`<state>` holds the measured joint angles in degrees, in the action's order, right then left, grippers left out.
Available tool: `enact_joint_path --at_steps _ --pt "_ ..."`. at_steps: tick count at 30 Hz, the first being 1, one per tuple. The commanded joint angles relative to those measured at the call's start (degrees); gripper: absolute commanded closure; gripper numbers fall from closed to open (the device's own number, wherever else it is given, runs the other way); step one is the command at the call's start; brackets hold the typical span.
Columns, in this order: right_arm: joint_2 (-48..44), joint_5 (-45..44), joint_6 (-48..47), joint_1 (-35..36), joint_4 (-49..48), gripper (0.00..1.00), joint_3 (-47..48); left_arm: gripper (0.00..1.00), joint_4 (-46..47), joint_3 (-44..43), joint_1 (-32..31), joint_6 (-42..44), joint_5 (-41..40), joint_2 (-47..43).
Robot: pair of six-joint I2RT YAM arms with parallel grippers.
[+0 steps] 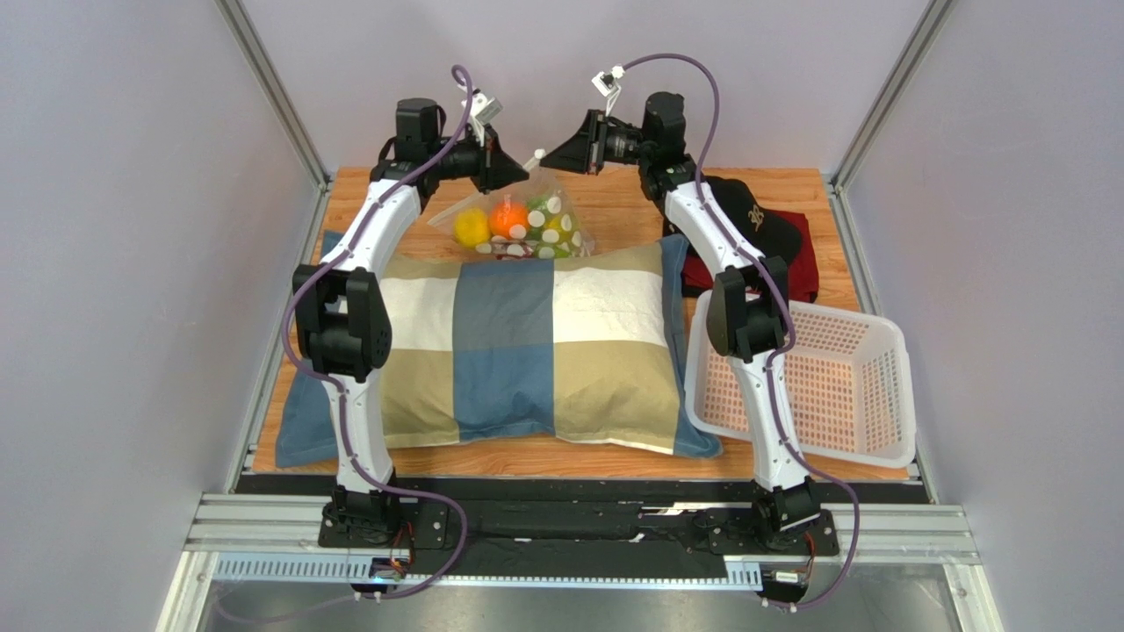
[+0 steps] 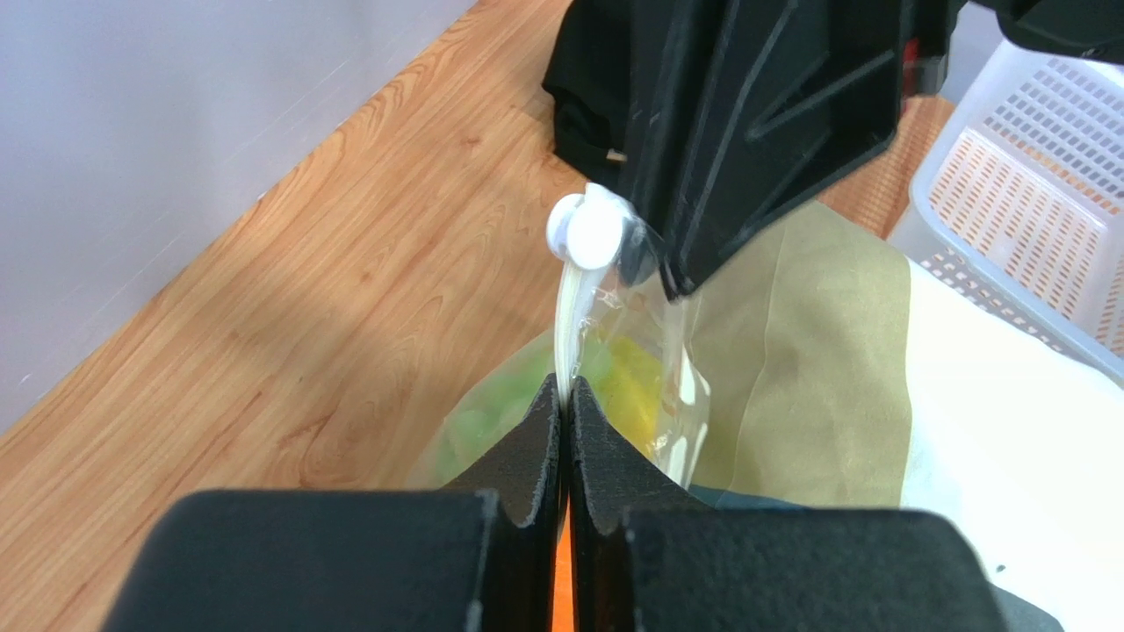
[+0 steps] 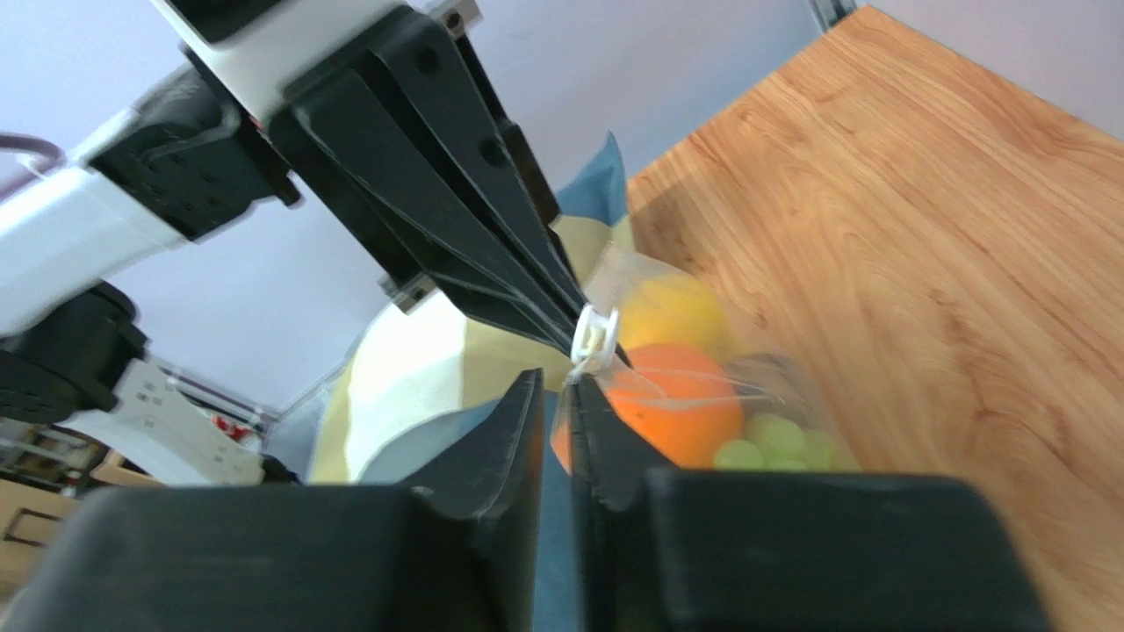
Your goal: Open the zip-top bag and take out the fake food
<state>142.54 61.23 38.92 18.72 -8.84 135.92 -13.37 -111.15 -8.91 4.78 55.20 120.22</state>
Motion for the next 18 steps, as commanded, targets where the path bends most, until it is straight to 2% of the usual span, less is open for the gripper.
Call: enact_joint_path --at_steps 1,2,8,9,10,11,13,14,18 --pt "0.11 1.35 4.05 0.35 -5.21 0.96 3.57 1.00 2.91 1.46 -0.32 0.06 2.45 -4.47" --pt "-0.33 1.00 4.41 0.35 -5.83 1.00 2.87 1.00 2.47 1.55 -0.23 0.06 2.63 -4.65" --pt "-1.39 0.82 4.15 0.53 -6.28 1.00 0.40 1.00 4.85 0.86 0.21 -4.51 3.43 -4.91" --pt "-1.13 0.99 3.63 0.61 -5.32 0.95 0.92 1.00 3.62 -0.80 0.21 -4.43 2.73 -4.13" --pt "-1.12 1.17 2.58 0.53 -3.40 0.82 1.19 1.00 1.52 -1.25 0.21 -4.42 2.37 -4.03" --pt "-1.12 1.00 1.96 0.53 -2.59 0.62 1.10 1.00 1.33 -1.26 0.21 -4.34 2.11 -4.03" --pt "-2.00 1.17 0.47 0.44 -1.97 0.58 -0.47 1.00 2.89 0.67 0.21 -4.07 2.10 -5.08" --pt "-2.26 1.17 0.20 0.35 -1.97 0.53 -1.35 1.00 3.52 1.46 0.21 -3.99 2.37 -6.13" --pt "-1.22 1.87 0.98 0.26 -2.58 0.56 -1.19 1.00 4.75 3.83 0.21 -3.55 3.07 -7.99"
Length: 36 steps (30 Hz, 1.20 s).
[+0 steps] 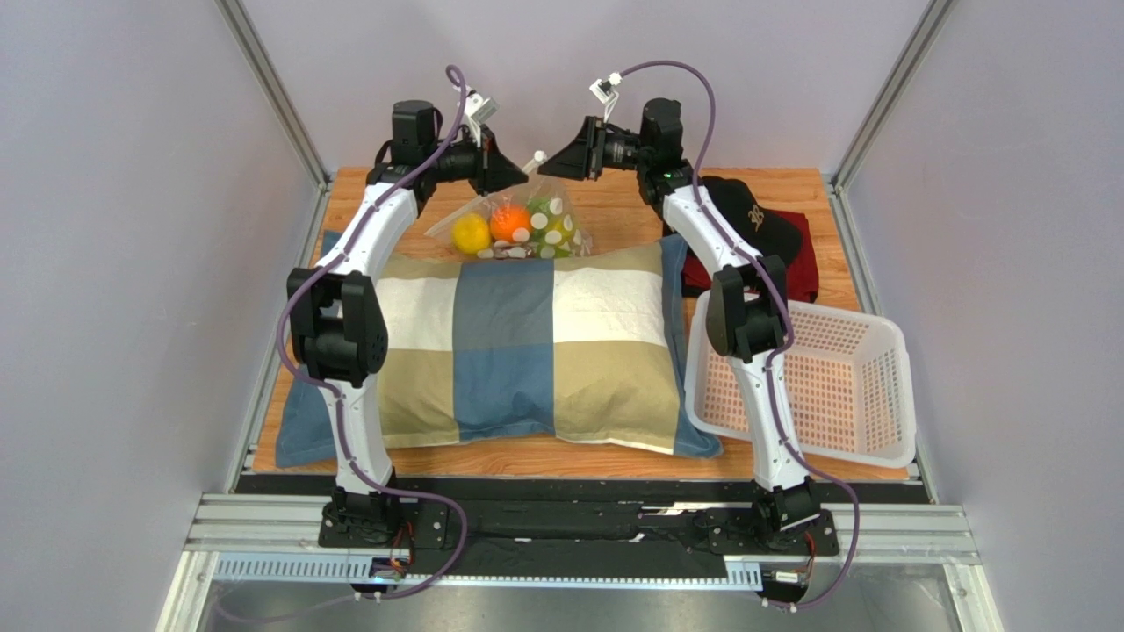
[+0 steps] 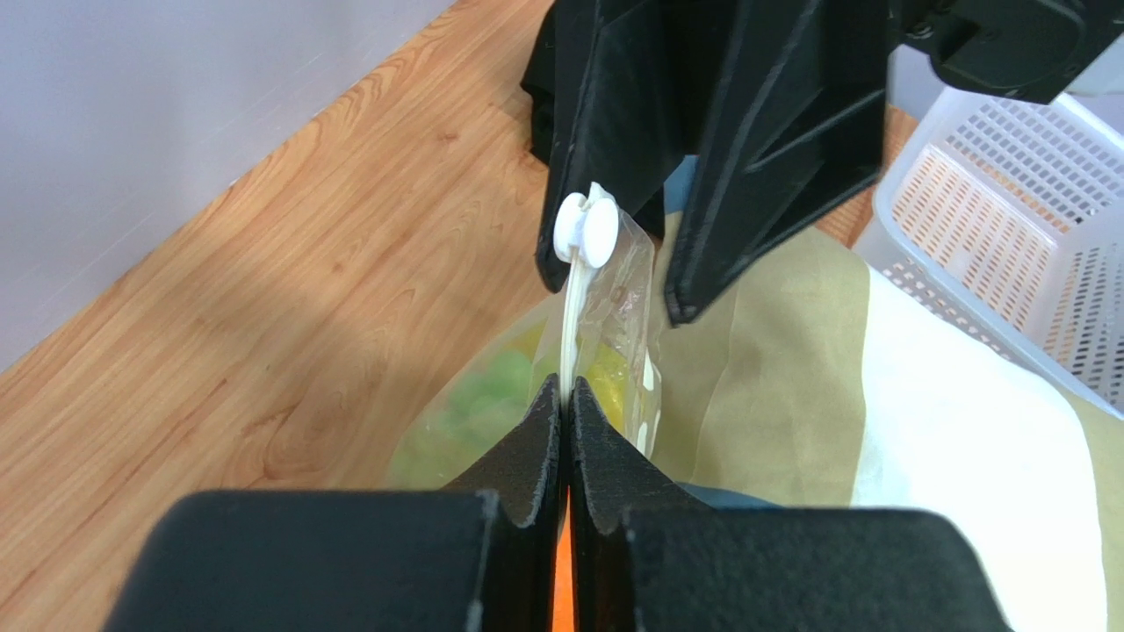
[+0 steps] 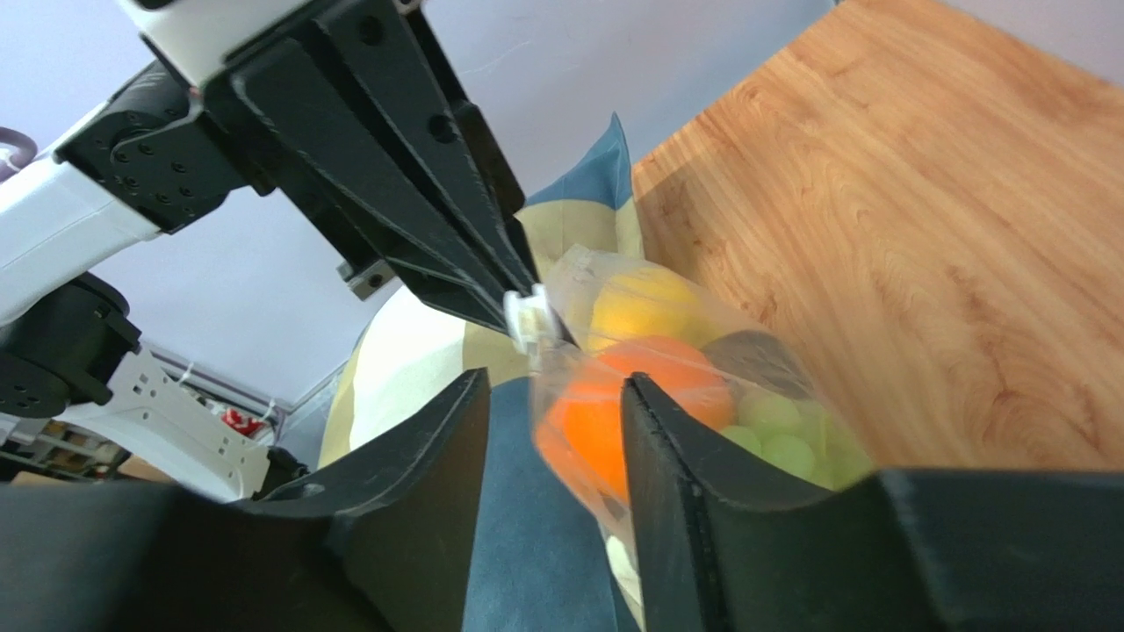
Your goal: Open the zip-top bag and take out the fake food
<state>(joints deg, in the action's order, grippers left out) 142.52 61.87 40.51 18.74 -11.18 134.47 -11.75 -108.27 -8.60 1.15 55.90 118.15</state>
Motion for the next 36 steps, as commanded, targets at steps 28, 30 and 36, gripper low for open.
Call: enact_joint_path --at_steps 28,30,36 --pt "-0.14 3.44 10.90 1.12 -14.57 1.00 0.26 0.62 14.64 -2.65 -0.10 -15.03 5.27 -0.29" --pt "0.21 3.70 11.43 1.21 -14.66 1.00 0.79 0.67 15.61 -2.74 -0.10 -15.91 5.71 0.15" --pt "-0.05 1.60 12.57 1.12 -15.19 1.00 0.79 0.99 14.91 -2.30 -0.19 -14.77 5.72 0.24"
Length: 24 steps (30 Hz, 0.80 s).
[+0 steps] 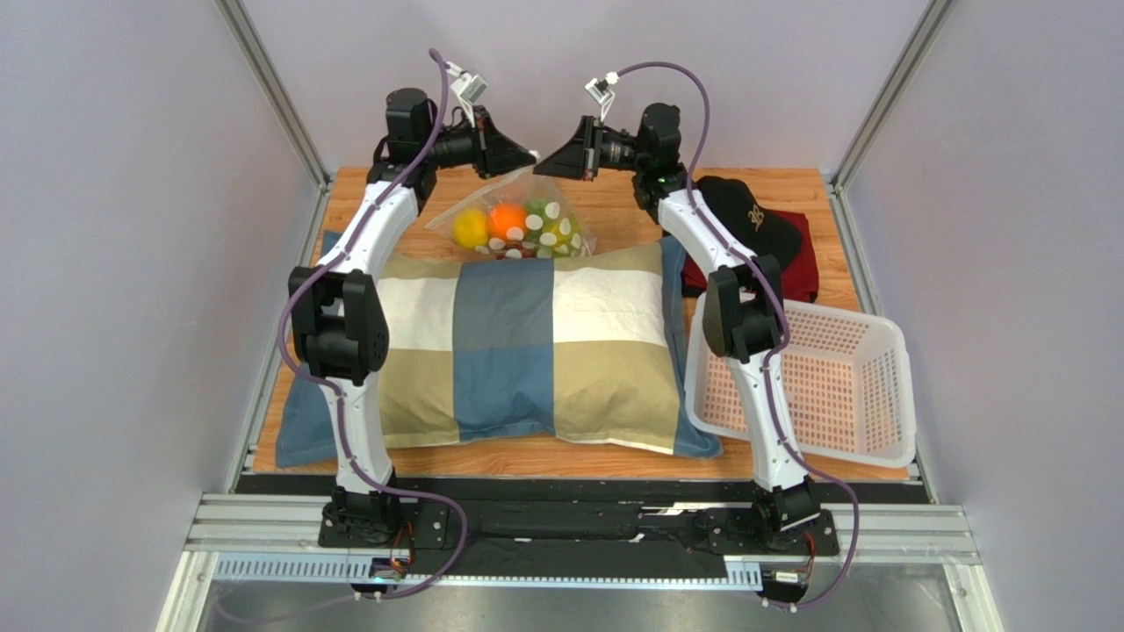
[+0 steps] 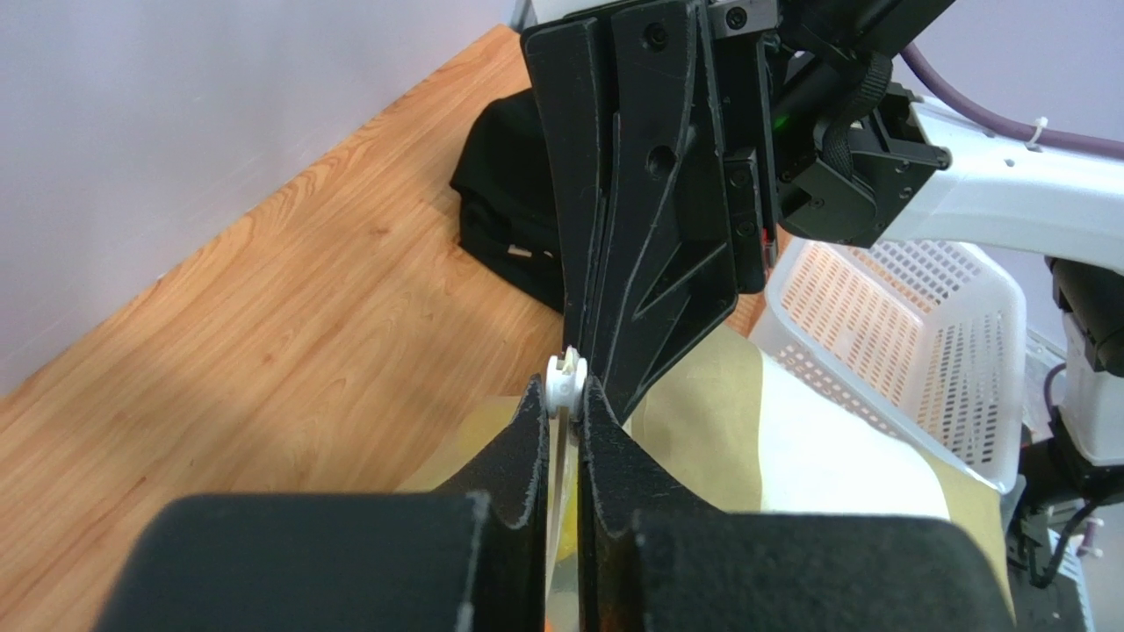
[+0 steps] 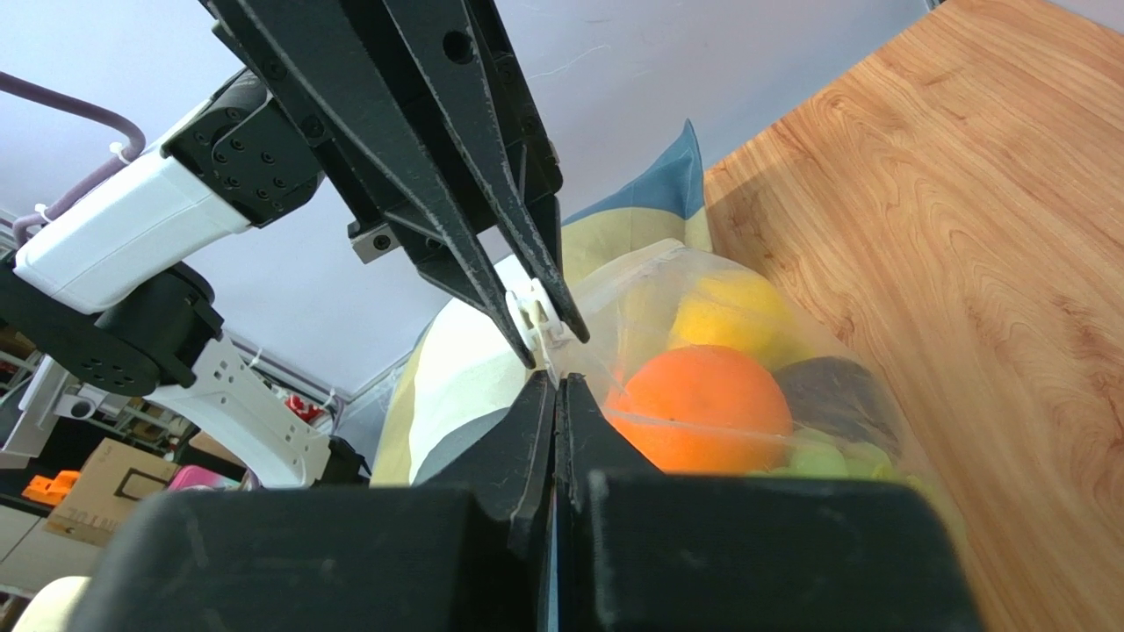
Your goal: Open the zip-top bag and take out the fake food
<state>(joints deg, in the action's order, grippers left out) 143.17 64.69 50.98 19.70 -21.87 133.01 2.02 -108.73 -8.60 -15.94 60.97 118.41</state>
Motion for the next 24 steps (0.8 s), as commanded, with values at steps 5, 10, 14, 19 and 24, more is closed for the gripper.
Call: enact_joint_path --at_steps 5,10,14,19,24 --pt "-1.67 -7.10 4.04 0.07 -6.87 1.00 -0.90 1.00 -1.74 -0.61 0.07 5.30 -3.56 -1.78" --pt "-5.09 -15.28 5.70 -0.37 -5.82 1.00 -6.88 1.00 -8.25 1.41 1.04 8.90 -4.81 -3.53" --pt "-5.71 -19.15 8.07 -0.54 -5.99 1.00 -7.68 1.00 -9.07 5.96 1.22 8.57 -6.39 -5.91" --pt "-6.50 -20.13 9.57 -1.24 -6.78 1.00 -8.03 1.00 -10.80 6.95 1.66 8.47 -7.44 -6.17" --pt "-7.56 -18.98 10.90 -1.69 -7.93 1.00 -9.43 1.00 -8.52 8.09 3.68 6.19 -7.88 -6.00"
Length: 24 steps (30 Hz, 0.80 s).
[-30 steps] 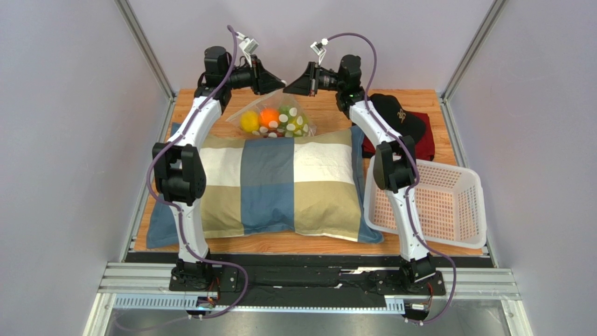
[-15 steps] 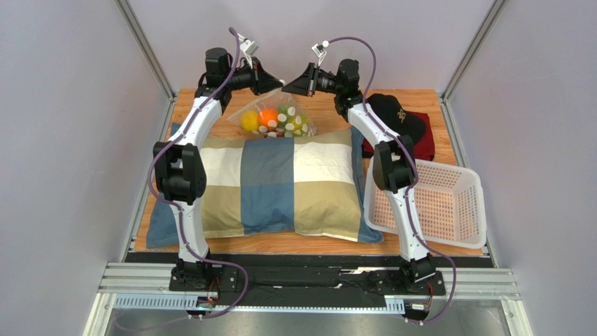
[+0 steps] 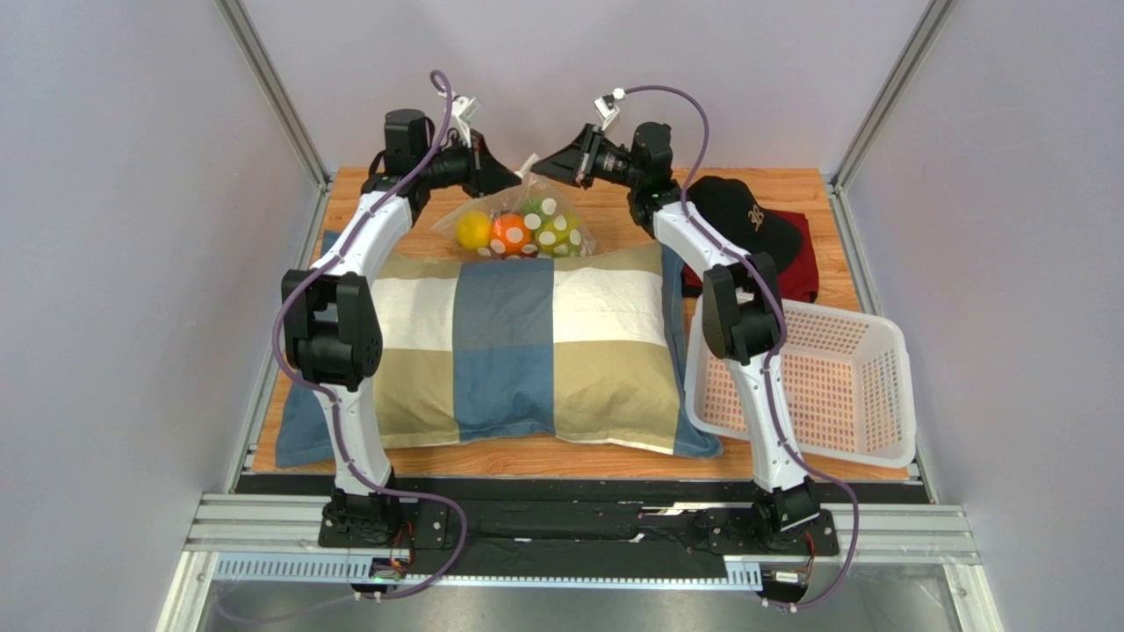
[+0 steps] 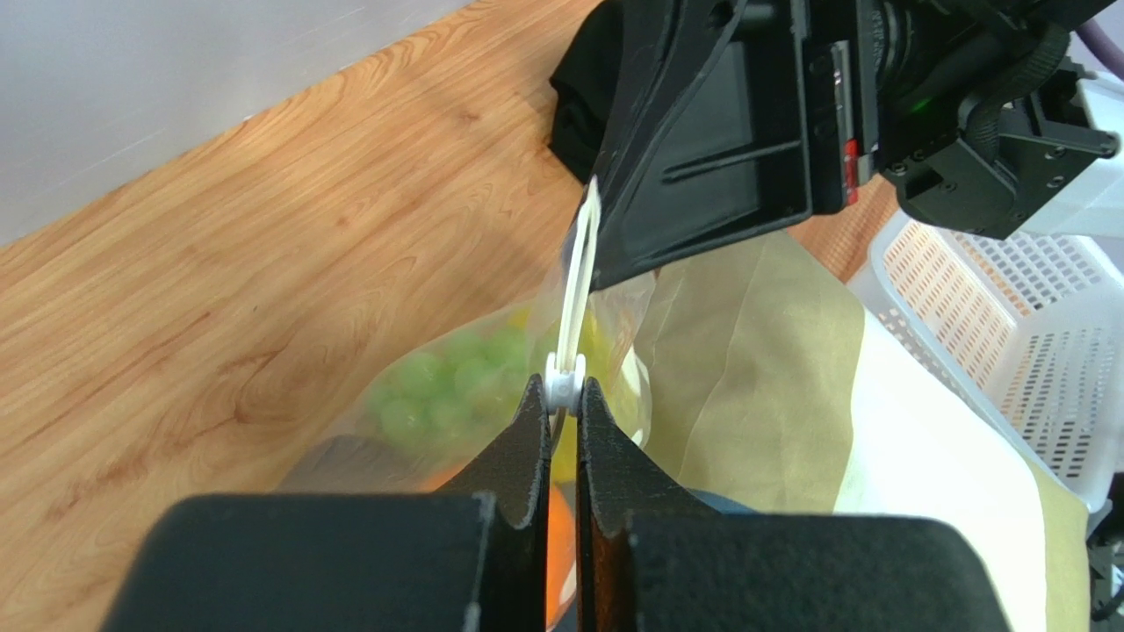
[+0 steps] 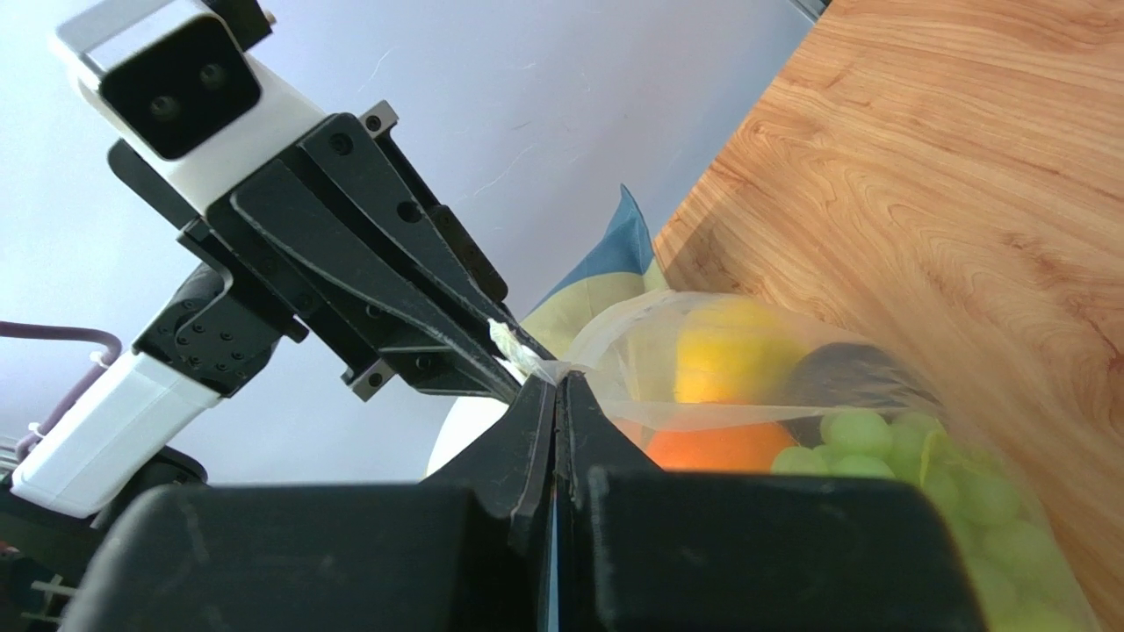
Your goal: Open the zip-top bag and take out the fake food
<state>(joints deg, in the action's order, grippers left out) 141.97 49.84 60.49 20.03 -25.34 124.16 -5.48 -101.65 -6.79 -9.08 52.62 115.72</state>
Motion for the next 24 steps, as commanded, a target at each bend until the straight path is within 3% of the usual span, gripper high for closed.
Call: enact_joint_path --at_steps 1,4,13,18,24 --pt "-6.62 -4.40 1.12 -2.19 -4.19 1.00 -1.02 1.00 -1.81 0.84 2.04 -0.24 0.29 -2.96" --pt "-6.71 -5.81 -0.02 -2.98 -2.35 1.00 -1.02 1.00 -6.46 2.40 2.83 1.60 -1.11 -4.27" --pt "3.20 -5.11 4.54 -6.41 -5.42 1.00 10.65 1.00 -14.38 17.33 3.89 -2.43 -20.52 -15.96" --pt "7.79 -4.50 6.13 -7.90 -4.71 1.00 17.87 1.00 -17.11 23.67 3.89 -2.26 -21.95 -23.15" --pt "7.71 -1.51 7.97 -8.34 -8.40 1.00 15.59 1.00 -20.44 28.08 3.89 -2.00 -22.38 -27.38"
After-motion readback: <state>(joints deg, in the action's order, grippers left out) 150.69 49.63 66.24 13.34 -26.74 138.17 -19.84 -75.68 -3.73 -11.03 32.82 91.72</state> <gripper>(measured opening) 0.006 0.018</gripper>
